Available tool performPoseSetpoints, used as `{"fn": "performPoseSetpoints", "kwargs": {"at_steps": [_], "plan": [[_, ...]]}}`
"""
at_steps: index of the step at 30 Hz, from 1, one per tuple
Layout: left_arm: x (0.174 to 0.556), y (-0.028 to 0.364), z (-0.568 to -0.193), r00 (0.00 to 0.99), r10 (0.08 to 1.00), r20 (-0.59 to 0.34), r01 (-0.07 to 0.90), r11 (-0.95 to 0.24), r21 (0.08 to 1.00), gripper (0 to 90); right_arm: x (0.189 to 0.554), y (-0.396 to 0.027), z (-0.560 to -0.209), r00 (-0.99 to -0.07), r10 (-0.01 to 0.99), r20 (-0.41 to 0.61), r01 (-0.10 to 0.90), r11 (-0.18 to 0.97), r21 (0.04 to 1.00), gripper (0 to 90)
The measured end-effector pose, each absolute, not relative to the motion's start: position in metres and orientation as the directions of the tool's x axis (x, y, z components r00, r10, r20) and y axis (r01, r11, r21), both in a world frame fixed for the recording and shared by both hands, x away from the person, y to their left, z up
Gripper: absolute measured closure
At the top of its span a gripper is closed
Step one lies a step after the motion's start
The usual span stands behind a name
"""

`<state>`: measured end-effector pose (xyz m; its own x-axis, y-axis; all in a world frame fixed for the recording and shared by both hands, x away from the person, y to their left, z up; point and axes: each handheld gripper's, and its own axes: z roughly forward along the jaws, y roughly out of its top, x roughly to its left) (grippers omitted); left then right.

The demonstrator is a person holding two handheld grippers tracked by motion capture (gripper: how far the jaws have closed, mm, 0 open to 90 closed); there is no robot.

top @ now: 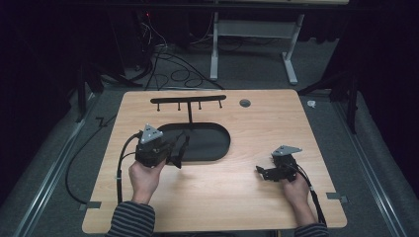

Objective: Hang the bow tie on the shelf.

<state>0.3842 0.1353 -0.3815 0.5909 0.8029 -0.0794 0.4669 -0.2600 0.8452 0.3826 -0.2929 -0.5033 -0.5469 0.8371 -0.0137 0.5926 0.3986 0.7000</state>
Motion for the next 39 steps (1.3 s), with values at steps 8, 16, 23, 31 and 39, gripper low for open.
{"fn": "performPoseSetpoints", "kwargs": {"at_steps": [8,16,23,31,39], "plan": [[0.397,0.132,-0.368,0.602,0.796,-0.067,0.447,-0.266,0.854,89.2,0.383,-0.293,-0.503,-0.549,0.836,-0.016,0.591,0.401,0.701,14.3],[0.406,0.131,-0.358,0.607,0.792,-0.069,0.427,-0.252,0.869,89.2,0.383,-0.293,-0.503,-0.547,0.837,-0.014,0.592,0.399,0.7,14.3],[0.417,0.131,-0.35,0.6,0.797,-0.066,0.417,-0.241,0.876,89.1,0.383,-0.293,-0.503,-0.548,0.836,-0.014,0.593,0.401,0.698,14.3],[0.432,0.13,-0.35,0.575,0.816,-0.066,0.421,-0.225,0.879,89.1,0.383,-0.293,-0.503,-0.547,0.837,-0.014,0.592,0.399,0.7,14.3],[0.445,0.13,-0.349,0.552,0.831,-0.077,0.425,-0.2,0.883,89.1,0.383,-0.293,-0.503,-0.547,0.837,-0.014,0.592,0.399,0.7,14.3]]}}
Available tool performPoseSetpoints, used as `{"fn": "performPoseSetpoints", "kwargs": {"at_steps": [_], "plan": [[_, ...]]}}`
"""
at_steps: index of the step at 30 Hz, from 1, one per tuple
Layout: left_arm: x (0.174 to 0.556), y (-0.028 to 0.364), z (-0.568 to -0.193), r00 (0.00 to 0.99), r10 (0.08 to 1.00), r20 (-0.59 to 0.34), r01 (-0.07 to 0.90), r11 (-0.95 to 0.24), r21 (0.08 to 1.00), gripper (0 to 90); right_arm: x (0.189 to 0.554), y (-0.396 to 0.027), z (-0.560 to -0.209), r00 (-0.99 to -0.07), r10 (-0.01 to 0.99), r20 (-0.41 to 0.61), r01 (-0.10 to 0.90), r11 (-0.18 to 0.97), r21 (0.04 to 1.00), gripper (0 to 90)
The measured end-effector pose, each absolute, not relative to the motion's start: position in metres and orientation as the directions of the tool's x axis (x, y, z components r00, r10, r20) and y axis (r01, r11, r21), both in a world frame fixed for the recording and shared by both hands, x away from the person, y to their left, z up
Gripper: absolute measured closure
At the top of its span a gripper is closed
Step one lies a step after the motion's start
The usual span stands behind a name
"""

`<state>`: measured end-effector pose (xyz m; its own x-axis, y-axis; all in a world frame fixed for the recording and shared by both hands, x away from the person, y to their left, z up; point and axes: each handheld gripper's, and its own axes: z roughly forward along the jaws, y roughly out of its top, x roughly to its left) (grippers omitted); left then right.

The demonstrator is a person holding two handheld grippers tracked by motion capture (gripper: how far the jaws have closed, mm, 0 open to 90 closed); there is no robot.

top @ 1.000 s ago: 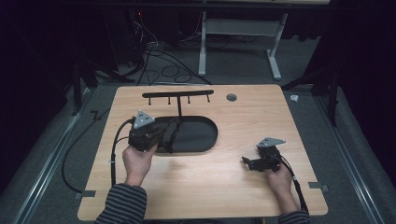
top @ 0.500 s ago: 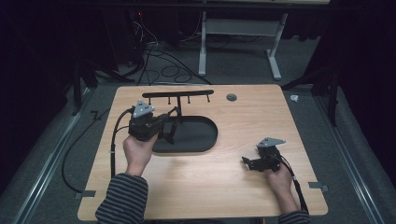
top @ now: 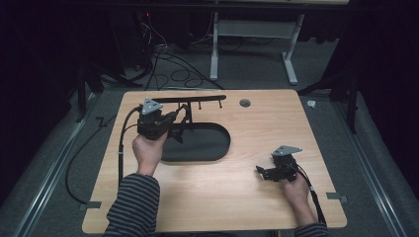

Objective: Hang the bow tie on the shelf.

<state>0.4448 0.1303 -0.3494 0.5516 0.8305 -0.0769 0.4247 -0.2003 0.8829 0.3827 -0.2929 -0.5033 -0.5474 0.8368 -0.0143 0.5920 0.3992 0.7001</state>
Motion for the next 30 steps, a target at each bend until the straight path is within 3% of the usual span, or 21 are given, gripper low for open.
{"fn": "performPoseSetpoints", "kwargs": {"at_steps": [7,30], "plan": [[0.453,0.138,-0.35,0.519,0.848,-0.103,0.437,-0.16,0.885,89.1,0.383,-0.293,-0.503,-0.549,0.836,-0.016,0.591,0.401,0.7,14.3],[0.468,0.139,-0.36,0.452,0.89,-0.061,0.449,-0.168,0.877,88.2,0.383,-0.293,-0.503,-0.547,0.837,-0.014,0.592,0.399,0.7,14.3]]}}
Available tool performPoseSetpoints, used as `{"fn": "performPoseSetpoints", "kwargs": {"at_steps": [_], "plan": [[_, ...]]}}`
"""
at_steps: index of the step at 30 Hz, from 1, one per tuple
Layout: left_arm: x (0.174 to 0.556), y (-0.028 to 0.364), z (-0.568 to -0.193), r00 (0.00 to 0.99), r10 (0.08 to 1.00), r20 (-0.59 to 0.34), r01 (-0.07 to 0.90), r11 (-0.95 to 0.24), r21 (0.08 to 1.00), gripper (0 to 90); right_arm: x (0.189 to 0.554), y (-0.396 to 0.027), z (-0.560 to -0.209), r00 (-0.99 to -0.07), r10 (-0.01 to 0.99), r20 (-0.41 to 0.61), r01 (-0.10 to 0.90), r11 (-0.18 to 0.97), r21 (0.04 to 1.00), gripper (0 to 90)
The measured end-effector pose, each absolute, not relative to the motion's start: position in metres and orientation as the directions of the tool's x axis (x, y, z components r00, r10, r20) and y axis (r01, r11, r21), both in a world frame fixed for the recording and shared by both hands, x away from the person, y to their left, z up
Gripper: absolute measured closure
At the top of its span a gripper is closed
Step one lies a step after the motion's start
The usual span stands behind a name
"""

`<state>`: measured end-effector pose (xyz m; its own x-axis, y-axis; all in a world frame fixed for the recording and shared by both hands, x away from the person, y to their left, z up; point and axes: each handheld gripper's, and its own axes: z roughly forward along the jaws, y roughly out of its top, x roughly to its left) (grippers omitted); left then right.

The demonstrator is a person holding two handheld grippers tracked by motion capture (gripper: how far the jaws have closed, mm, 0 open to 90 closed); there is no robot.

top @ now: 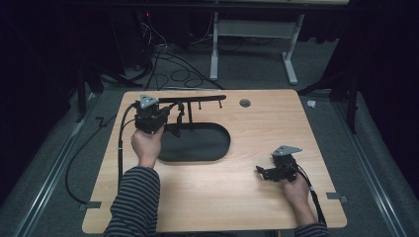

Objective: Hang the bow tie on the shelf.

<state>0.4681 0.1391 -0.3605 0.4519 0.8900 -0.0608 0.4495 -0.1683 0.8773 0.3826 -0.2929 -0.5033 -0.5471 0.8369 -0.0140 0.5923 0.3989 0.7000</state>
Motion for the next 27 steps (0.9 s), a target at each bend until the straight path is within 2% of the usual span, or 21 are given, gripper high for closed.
{"fn": "performPoseSetpoints", "kwargs": {"at_steps": [27], "plan": [[0.4744,0.1337,-0.3556,0.45,0.891,-0.058,0.458,-0.175,0.872,86.2,0.3828,-0.293,-0.5033,-0.548,0.836,-0.015,0.591,0.4,0.7,14.3]]}}
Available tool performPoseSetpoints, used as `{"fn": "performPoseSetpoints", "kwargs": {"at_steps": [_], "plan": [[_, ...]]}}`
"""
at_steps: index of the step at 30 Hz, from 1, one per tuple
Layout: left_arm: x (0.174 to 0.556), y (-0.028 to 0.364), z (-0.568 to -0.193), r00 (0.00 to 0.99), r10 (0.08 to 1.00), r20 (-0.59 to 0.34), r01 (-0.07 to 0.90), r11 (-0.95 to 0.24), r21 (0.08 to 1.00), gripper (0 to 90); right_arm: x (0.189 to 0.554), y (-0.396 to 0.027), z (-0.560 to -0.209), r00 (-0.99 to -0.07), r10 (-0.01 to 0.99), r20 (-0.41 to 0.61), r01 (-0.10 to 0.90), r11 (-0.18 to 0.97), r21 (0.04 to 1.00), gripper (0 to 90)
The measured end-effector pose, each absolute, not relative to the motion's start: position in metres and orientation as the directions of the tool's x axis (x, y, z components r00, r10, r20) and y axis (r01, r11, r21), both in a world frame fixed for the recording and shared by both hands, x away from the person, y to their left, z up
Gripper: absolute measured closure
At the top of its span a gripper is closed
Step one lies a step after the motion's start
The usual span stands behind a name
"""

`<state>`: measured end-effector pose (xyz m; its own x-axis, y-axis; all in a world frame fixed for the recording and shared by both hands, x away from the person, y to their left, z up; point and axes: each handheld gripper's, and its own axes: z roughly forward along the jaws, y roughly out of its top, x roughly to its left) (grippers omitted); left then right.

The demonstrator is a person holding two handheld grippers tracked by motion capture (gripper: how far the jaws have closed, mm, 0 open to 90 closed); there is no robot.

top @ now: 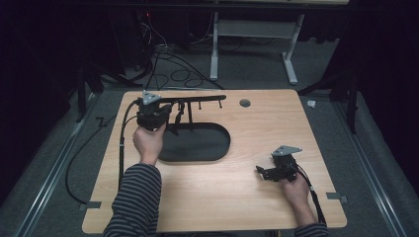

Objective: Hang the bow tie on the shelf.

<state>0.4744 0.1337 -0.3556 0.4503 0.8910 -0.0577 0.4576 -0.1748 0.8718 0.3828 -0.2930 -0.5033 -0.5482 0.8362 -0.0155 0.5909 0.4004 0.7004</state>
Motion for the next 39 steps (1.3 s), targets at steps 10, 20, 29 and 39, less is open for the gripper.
{"fn": "performPoseSetpoints", "kwargs": {"at_steps": [10,20,29,39], "plan": [[0.464,0.136,-0.353,0.47,0.88,-0.066,0.453,-0.176,0.874,76.4,0.383,-0.293,-0.503,-0.547,0.837,-0.014,0.592,0.399,0.7,14.3],[0.447,0.147,-0.357,0.483,0.872,-0.074,0.468,-0.187,0.864,65.8,0.383,-0.293,-0.503,-0.547,0.837,-0.014,0.592,0.399,0.7,14.3],[0.434,0.156,-0.358,0.481,0.873,-0.076,0.469,-0.184,0.864,61.0,0.383,-0.293,-0.503,-0.549,0.836,-0.016,0.591,0.401,0.7,14.3],[0.422,0.164,-0.357,0.481,0.873,-0.082,0.463,-0.173,0.869,55.9,0.383,-0.293,-0.503,-0.547,0.837,-0.014,0.592,0.399,0.7,14.3]]}}
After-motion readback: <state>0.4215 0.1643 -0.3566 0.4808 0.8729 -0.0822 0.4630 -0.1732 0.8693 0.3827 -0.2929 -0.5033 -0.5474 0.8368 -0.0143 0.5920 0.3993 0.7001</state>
